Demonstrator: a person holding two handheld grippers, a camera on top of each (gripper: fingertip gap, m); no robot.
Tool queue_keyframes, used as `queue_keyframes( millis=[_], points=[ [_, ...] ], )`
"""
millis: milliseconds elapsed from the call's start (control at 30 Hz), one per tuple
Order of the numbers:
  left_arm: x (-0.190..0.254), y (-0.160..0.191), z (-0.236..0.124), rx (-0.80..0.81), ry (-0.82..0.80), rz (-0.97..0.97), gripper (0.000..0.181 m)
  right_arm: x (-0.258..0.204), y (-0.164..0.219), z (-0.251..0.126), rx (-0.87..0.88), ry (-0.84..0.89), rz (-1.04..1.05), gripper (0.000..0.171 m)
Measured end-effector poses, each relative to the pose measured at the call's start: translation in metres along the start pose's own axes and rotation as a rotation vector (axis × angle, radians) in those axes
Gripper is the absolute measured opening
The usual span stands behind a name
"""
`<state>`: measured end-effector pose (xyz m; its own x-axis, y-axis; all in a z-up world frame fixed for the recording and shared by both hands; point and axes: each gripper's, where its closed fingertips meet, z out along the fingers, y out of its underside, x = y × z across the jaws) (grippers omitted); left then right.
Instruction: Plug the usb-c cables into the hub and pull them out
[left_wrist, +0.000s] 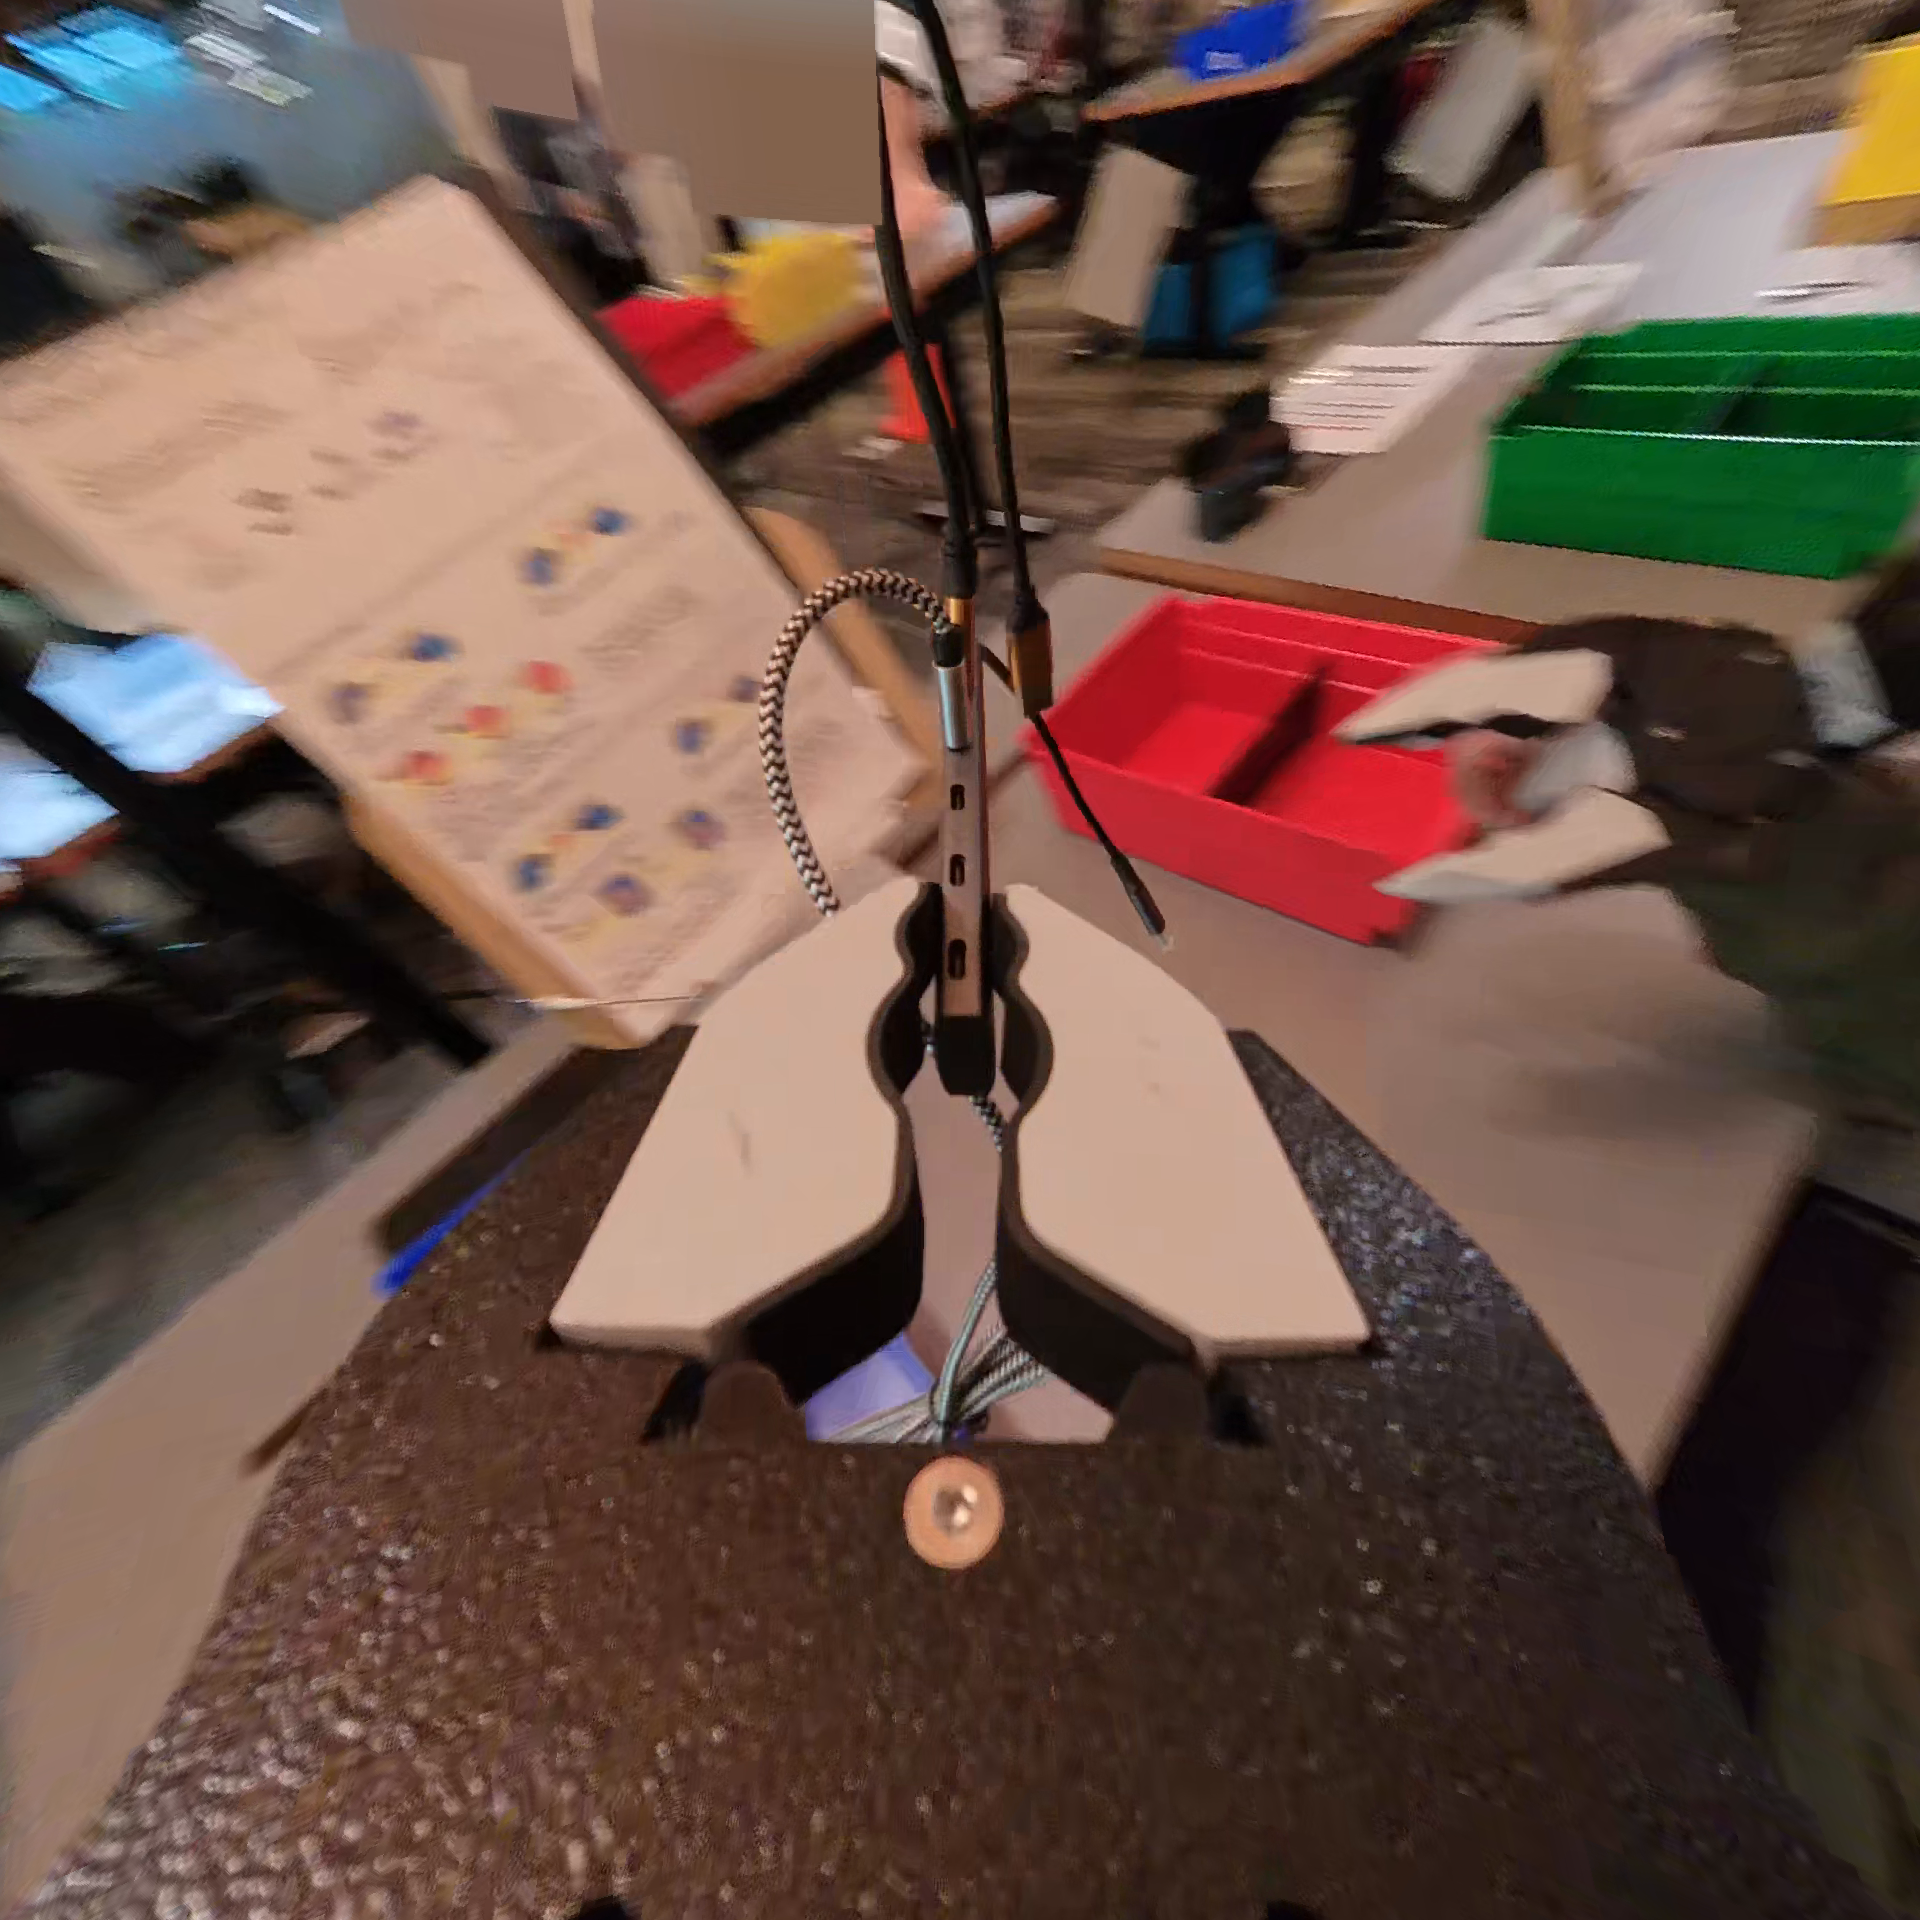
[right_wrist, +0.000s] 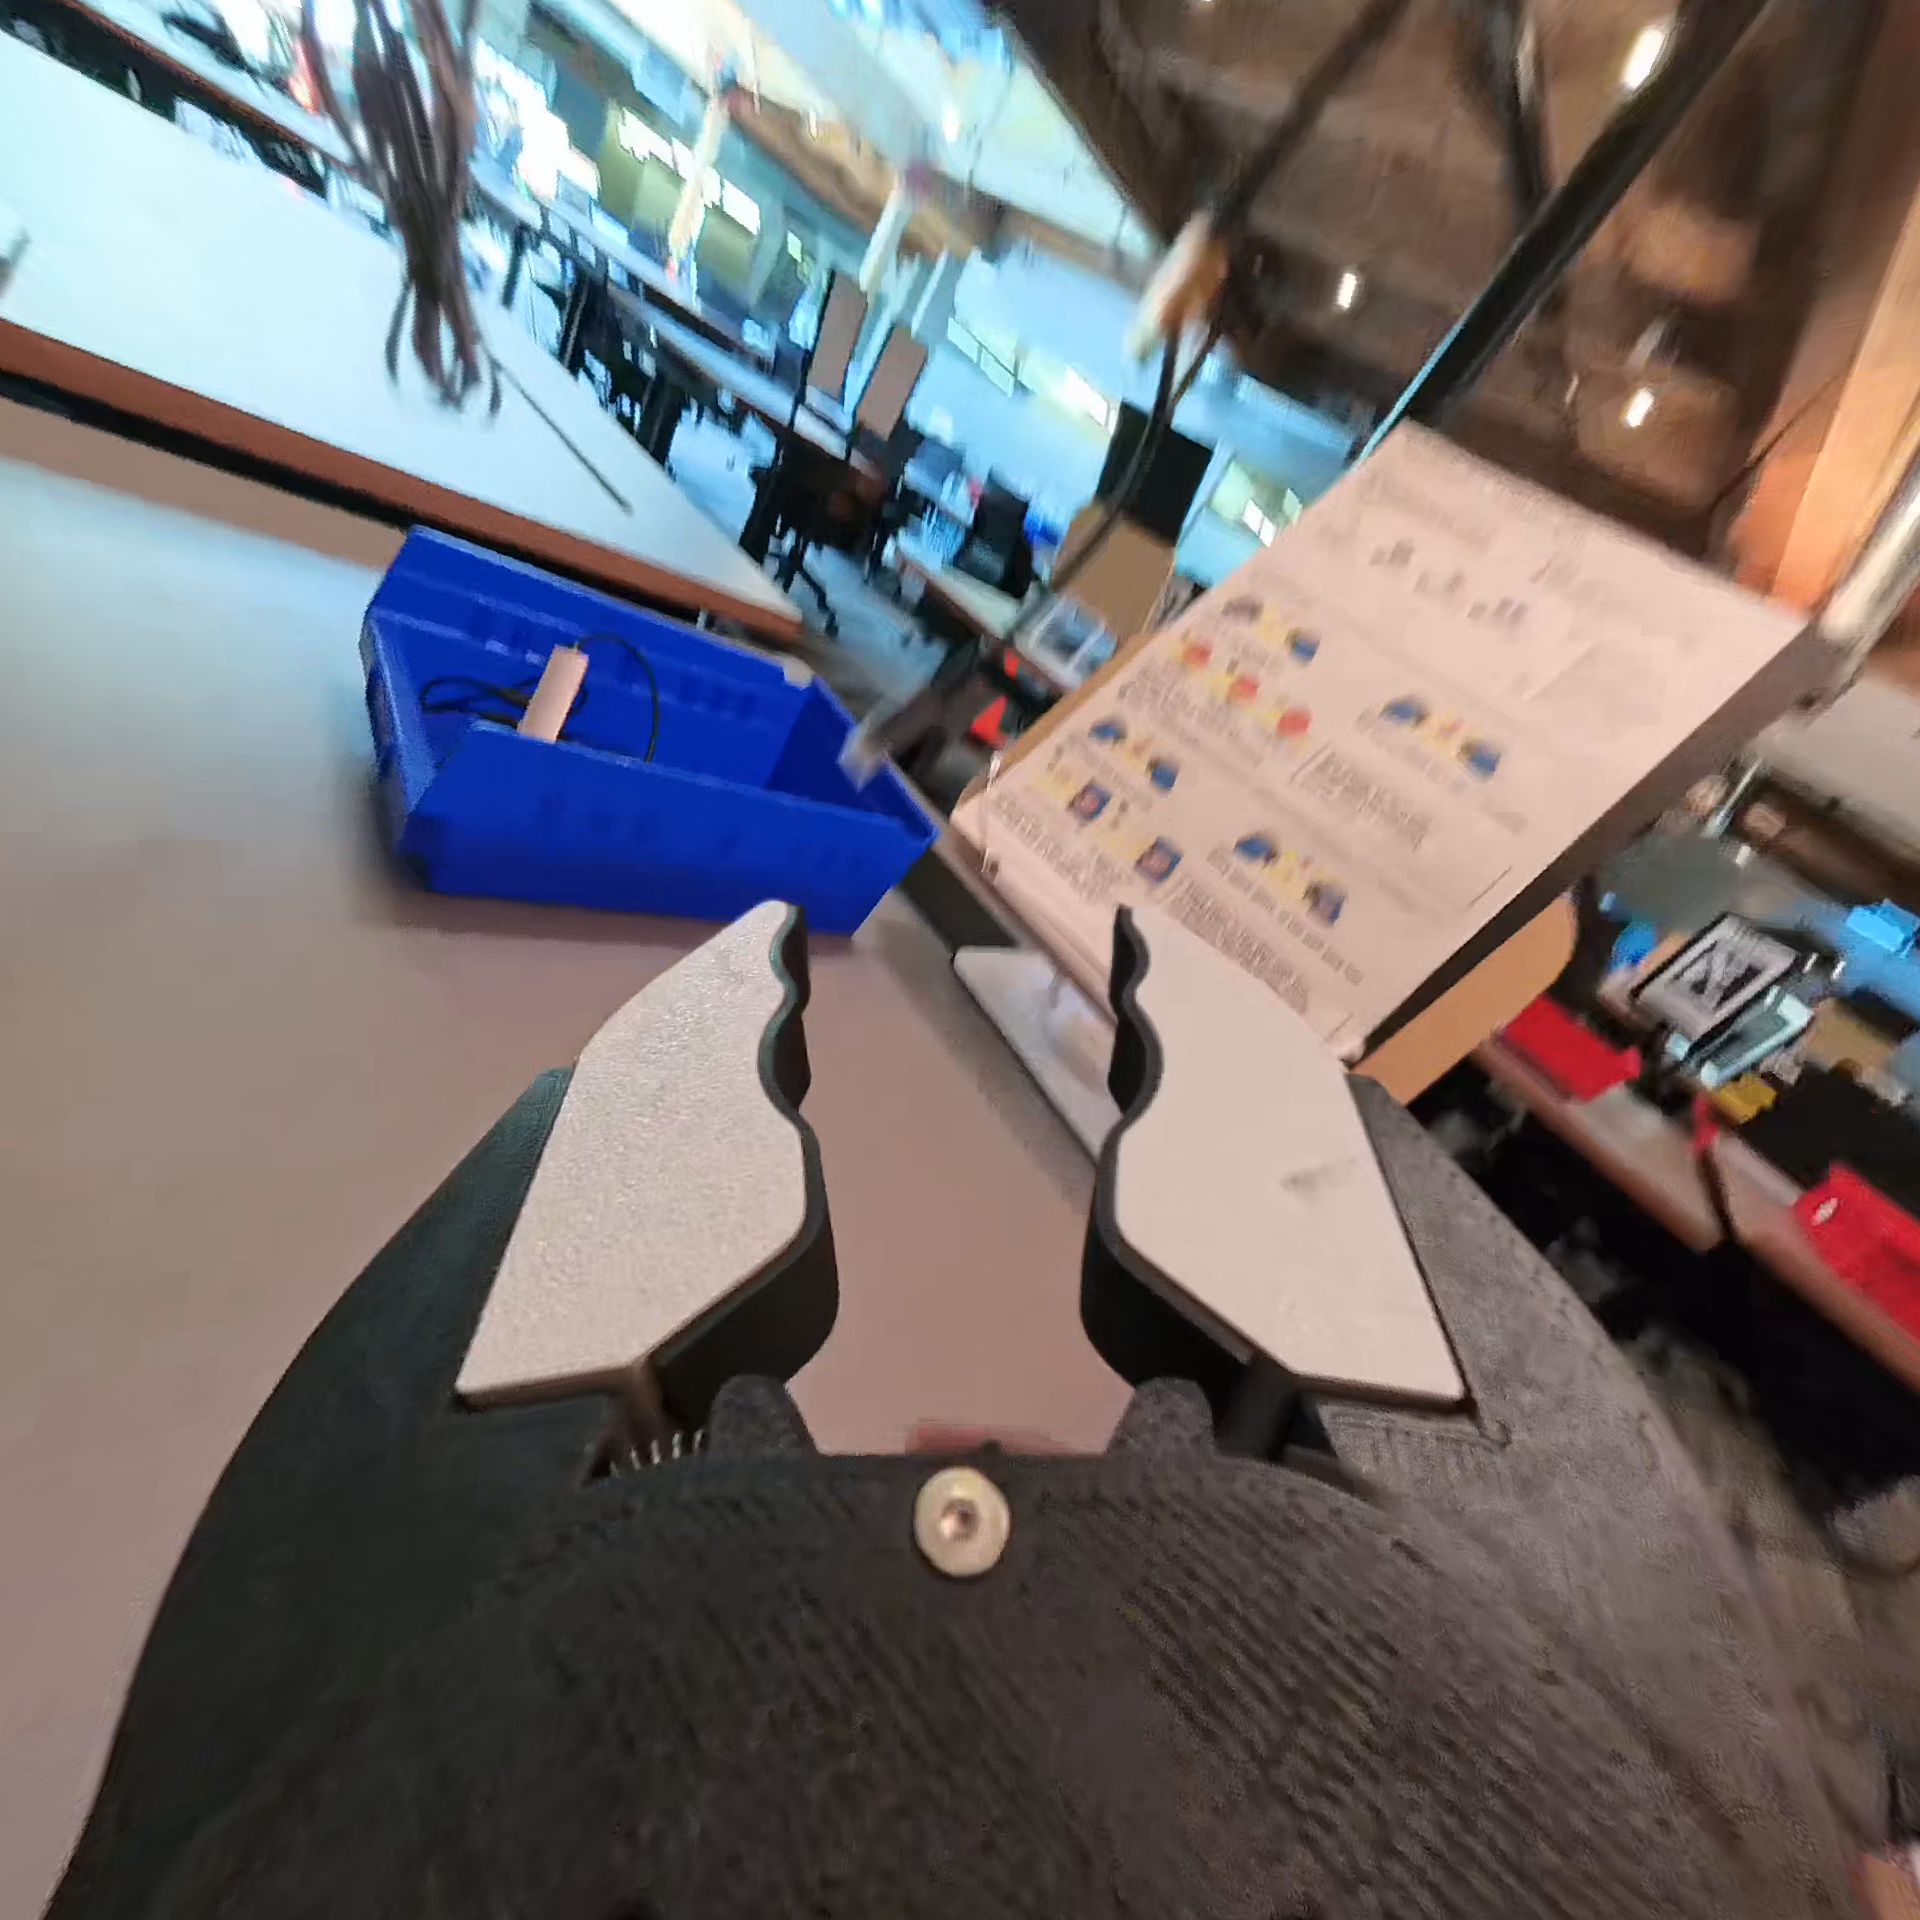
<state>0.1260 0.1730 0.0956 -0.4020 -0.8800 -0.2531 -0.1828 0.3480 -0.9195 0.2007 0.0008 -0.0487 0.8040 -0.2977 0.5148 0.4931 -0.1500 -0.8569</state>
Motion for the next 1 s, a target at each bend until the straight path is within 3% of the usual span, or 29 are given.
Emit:
queue_keyframes(
  millis=[67, 233, 367, 500, 633, 700, 1000],
  points=[
    [0.024, 0.012, 0.014, -0.03, 0.175, -0.074, 0.009, 0.001, -0.013, -0.009, 0.107, -0.01, -0.034, 0.066],
    [0.078, 0.061, 0.057, -0.109, 0.526, -0.253, 0.009, -0.003, -0.046, -0.027, 0.291, 0.073, -0.248, 0.051],
    [0.107, 0.095, 0.088, -0.131, 0.695, -0.422, 0.009, -0.023, -0.019, -0.01, 0.184, -0.021, -0.301, 0.048],
    [0.118, 0.118, 0.109, -0.137, 0.748, -0.543, 0.009, -0.034, 0.02, 0.005, 0.096, -0.083, -0.33, 0.047],
    [0.125, 0.125, 0.112, -0.126, 0.831, -0.614, 0.009, -0.043, 0.048, 0.017, 0.014, -0.114, -0.368, 0.035],
    [0.123, 0.13, 0.115, -0.134, 0.816, -0.605, 0.009, -0.047, 0.053, 0.02, -0.003, -0.102, -0.426, 0.024],
    [0.117, 0.123, 0.113, -0.045, 0.739, -0.393, 0.009, -0.051, 0.05, 0.022, 0.047, -0.157, -0.29, 0.025]
  ],
)
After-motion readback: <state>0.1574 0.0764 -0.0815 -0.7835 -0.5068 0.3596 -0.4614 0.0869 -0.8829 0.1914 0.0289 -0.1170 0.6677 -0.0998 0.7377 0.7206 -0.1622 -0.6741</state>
